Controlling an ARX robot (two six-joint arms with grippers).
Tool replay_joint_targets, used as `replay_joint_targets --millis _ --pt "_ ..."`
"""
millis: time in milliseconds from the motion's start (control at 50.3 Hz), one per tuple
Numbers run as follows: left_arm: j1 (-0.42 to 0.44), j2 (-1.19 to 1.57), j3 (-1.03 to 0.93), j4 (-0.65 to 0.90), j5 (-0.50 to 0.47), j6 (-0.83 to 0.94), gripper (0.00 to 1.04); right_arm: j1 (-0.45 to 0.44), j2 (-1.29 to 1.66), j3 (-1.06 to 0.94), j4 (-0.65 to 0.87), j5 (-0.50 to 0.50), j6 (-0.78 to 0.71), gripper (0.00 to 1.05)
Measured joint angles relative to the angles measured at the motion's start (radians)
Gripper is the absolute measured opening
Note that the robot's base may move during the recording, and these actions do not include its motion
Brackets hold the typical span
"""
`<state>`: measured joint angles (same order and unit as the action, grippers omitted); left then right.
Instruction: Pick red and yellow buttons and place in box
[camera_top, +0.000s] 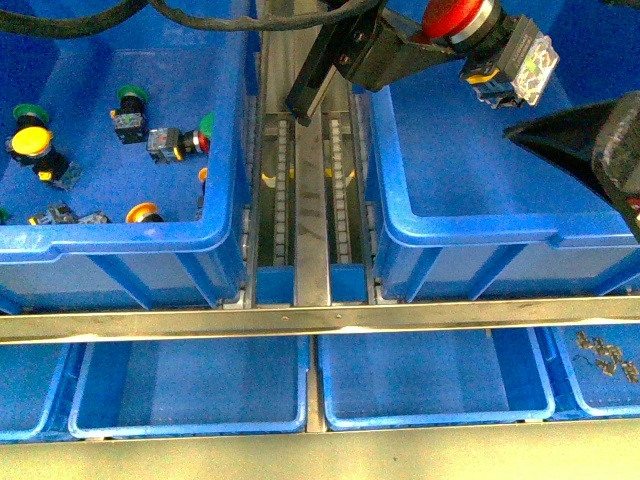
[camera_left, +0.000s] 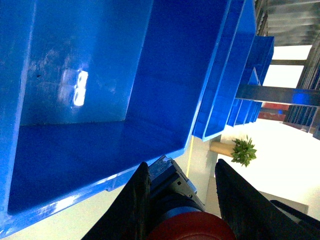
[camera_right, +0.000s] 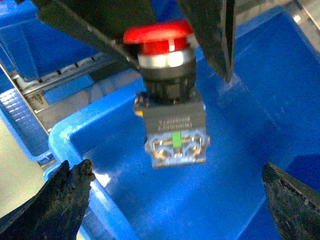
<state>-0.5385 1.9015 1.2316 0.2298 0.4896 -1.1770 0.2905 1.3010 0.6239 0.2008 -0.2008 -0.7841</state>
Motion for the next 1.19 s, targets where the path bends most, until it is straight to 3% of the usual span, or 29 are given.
replay_joint_targets --millis 636,1073,1192 --pt "0.003 0.001 0.005 -0.008 -0.003 0.001 0.32 0.035 0.187 0.084 0.079 -0.009 -0.069 0.98" --pt "0.006 0.005 0.010 -0.008 -0.007 0.001 0.32 0.028 0.195 0.112 0.047 -0.013 -0.066 0.38" --pt "0.006 0.009 0.010 -0.009 -0.007 0.002 0.32 0.027 0.195 0.113 0.045 -0.013 -0.065 0.34"
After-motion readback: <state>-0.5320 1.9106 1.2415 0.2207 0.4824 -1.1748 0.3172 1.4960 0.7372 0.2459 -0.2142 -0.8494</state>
